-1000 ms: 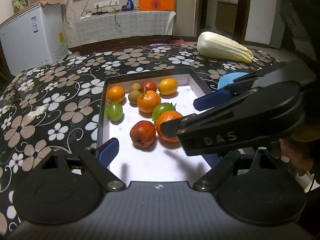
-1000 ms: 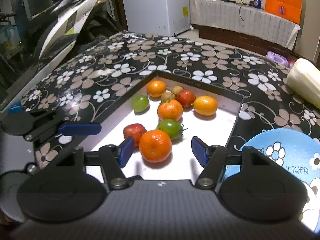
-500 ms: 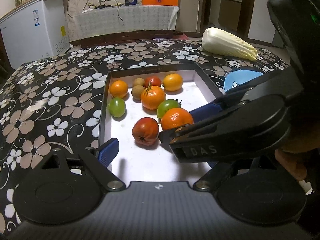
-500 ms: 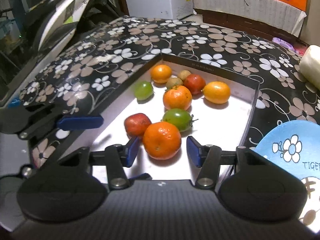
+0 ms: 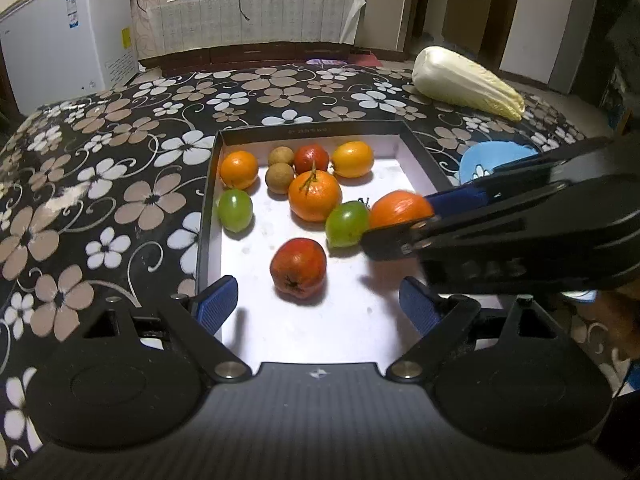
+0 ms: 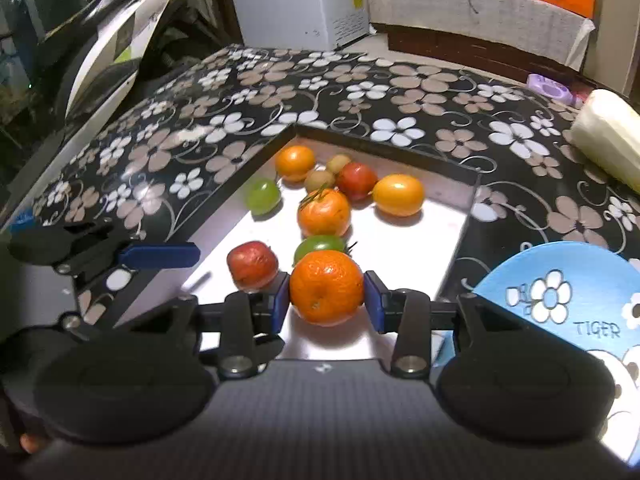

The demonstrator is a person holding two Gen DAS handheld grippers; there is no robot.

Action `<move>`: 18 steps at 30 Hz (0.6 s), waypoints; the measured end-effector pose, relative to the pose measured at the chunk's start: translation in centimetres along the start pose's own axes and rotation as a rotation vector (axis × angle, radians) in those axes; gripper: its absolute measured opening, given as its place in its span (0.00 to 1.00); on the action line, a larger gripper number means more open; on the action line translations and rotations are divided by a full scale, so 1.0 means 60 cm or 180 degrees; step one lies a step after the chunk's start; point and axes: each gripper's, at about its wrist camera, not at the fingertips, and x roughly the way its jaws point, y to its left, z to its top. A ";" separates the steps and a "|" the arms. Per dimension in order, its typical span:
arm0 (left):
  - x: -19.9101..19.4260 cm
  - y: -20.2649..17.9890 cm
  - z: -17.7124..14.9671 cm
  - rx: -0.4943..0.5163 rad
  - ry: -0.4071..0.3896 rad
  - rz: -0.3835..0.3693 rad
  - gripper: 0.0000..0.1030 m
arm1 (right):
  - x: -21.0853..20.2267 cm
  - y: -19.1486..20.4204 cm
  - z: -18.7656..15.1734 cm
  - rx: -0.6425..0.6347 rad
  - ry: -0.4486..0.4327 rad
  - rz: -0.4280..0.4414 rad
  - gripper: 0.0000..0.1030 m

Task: Organize fruits
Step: 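Grasp the large orange with the right tool while the left tool grasps the red fruit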

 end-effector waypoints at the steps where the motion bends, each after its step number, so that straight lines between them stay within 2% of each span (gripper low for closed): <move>1: 0.003 -0.001 0.002 0.0035 0.0002 0.0025 0.88 | -0.003 -0.003 0.001 0.0019 -0.0019 0.0003 0.41; 4: 0.009 0.001 0.007 0.0033 0.0004 0.0007 0.83 | -0.010 -0.010 0.002 0.0064 -0.0054 0.0003 0.41; 6: 0.015 0.006 0.010 -0.0031 0.0082 -0.0052 0.71 | -0.012 -0.012 0.002 0.0071 -0.0066 0.0008 0.41; 8: 0.022 0.011 0.011 -0.0086 0.0145 -0.0061 0.65 | -0.014 -0.012 0.002 0.0071 -0.0073 0.0019 0.41; 10: 0.022 0.012 0.010 -0.0090 0.0143 -0.0073 0.61 | -0.015 -0.011 0.001 0.0071 -0.0078 0.0028 0.41; 14: 0.023 0.016 0.013 -0.0142 0.0155 -0.0080 0.60 | -0.019 -0.010 0.001 0.0071 -0.0095 0.0040 0.41; 18: 0.025 0.019 0.015 -0.0196 0.0152 0.0002 0.37 | -0.021 -0.007 0.000 0.0039 -0.0087 0.0049 0.41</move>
